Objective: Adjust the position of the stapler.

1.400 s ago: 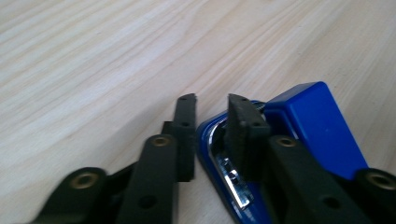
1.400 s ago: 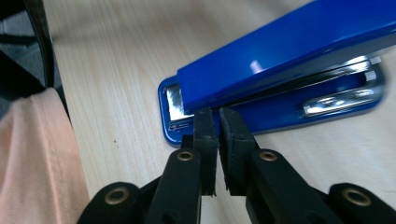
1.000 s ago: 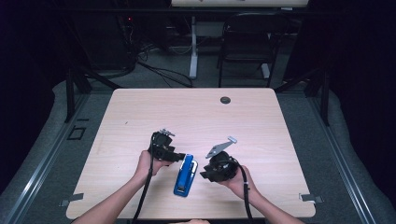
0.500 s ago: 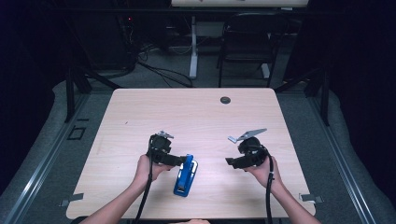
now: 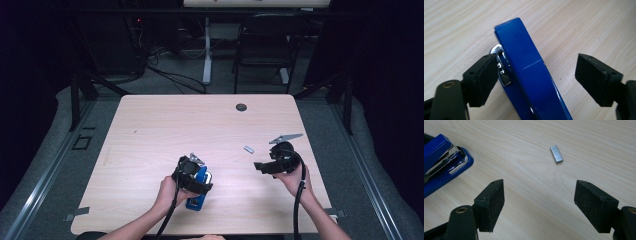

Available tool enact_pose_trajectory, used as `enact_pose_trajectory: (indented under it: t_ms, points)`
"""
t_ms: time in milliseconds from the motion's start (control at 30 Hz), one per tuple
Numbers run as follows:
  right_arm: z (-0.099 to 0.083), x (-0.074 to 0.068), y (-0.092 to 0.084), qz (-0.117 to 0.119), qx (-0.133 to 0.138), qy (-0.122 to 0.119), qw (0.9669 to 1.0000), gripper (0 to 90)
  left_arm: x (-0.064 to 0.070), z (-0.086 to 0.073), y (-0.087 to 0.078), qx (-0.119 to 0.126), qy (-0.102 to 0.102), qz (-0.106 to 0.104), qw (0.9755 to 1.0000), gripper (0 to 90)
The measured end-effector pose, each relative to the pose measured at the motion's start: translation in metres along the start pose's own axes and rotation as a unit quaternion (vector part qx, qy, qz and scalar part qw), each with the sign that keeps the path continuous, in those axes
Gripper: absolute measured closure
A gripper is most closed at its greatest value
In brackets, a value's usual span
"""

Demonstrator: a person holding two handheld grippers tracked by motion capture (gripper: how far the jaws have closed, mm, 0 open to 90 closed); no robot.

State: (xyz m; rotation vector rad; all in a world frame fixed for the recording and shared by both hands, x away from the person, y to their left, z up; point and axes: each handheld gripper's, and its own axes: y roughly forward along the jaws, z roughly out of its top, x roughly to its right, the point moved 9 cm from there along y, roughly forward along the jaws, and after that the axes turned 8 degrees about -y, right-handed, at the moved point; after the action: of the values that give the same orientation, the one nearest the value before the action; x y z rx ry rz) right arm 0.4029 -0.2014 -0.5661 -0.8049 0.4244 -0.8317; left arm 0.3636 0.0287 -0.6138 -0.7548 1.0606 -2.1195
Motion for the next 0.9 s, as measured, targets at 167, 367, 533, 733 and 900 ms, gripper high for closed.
enact_pose_trajectory:
  t_ms: [167,367,533,733,900]
  points:
    - [-0.001,0.004,0.002,0.000,-0.004,0.005,1.0000,26.5,-0.004,-0.001,0.004,-0.002,0.011,0.022,0.9997,39.3]
    - [0.000,0.005,0.003,0.001,-0.005,0.006,1.0000,27.4,-0.010,0.001,0.003,0.007,0.016,0.022,0.9996,49.0]
    - [0.000,0.006,0.003,0.003,-0.002,0.006,1.0000,28.1,-0.009,0.002,0.004,0.002,0.029,0.014,0.9995,49.4]
    - [0.001,0.007,0.002,0.004,-0.001,0.004,1.0000,28.1,-0.010,0.006,0.007,-0.009,0.060,-0.004,0.9982,50.2]
    - [0.001,0.008,0.002,0.004,-0.002,0.005,1.0000,28.1,-0.011,0.008,0.008,-0.016,0.074,-0.013,0.9971,50.8]
